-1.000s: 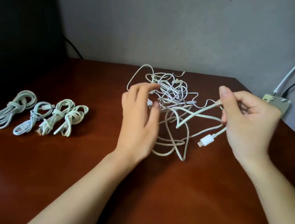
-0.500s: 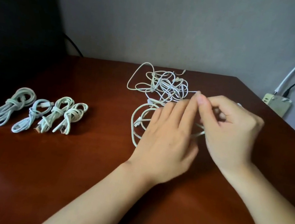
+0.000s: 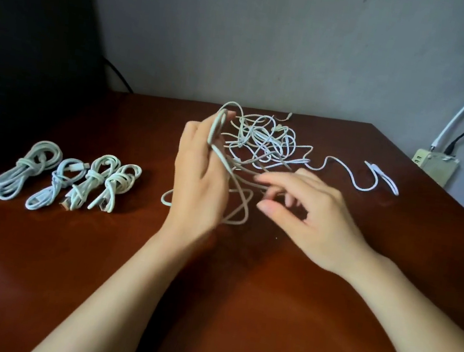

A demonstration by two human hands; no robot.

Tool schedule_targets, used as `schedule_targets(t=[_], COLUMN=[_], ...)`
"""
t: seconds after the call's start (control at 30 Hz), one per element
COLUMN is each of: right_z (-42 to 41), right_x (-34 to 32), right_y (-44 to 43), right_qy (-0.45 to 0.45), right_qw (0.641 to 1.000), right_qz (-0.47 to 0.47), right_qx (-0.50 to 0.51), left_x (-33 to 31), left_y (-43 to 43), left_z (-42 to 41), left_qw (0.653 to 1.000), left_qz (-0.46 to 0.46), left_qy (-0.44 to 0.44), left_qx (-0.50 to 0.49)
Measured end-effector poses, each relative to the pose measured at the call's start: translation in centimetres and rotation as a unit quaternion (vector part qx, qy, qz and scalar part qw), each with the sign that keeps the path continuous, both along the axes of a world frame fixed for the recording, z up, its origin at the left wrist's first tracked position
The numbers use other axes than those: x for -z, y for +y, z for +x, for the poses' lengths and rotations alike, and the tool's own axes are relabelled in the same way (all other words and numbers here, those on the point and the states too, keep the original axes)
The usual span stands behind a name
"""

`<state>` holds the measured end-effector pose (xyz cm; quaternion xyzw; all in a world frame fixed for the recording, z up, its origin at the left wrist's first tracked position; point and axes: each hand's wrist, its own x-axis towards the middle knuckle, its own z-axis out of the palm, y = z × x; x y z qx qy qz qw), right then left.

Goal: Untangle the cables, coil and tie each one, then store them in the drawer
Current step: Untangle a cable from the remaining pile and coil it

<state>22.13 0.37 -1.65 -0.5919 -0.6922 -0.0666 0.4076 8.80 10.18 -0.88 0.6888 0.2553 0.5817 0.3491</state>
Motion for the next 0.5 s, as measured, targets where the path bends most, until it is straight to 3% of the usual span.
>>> schedule_targets(t=[0.07,0.23,0.37,0.5], right_z=[-0.6,-1.7,-1.1,0.8], right_x=[0.4,0.8,1.4,0.7], right_y=[0.0,0.2,0.8,1.0], right_qy=[-0.018,-0.028,0.007,0.074], right_qw=[1.0,0.997,1.0,0.989], right_qz=[-0.017,-0.071,0.008,0.081], right_qx=[-0.011,0.025,0.016,0.1], left_x=[0.0,0.2,0.0,-0.5], left_y=[0.0,-0.6,-0.3,0.7], left_z=[0.0,0.4,0.5,0.1], left_qw=[0.998,0.995,0.996,0.985], left_qz=[-0.047,-0.031,-0.028,-0.134], left_qy=[-0.027,0.012,0.015,-0.077], left_qx=[0.045,0.09,0.084,0.077])
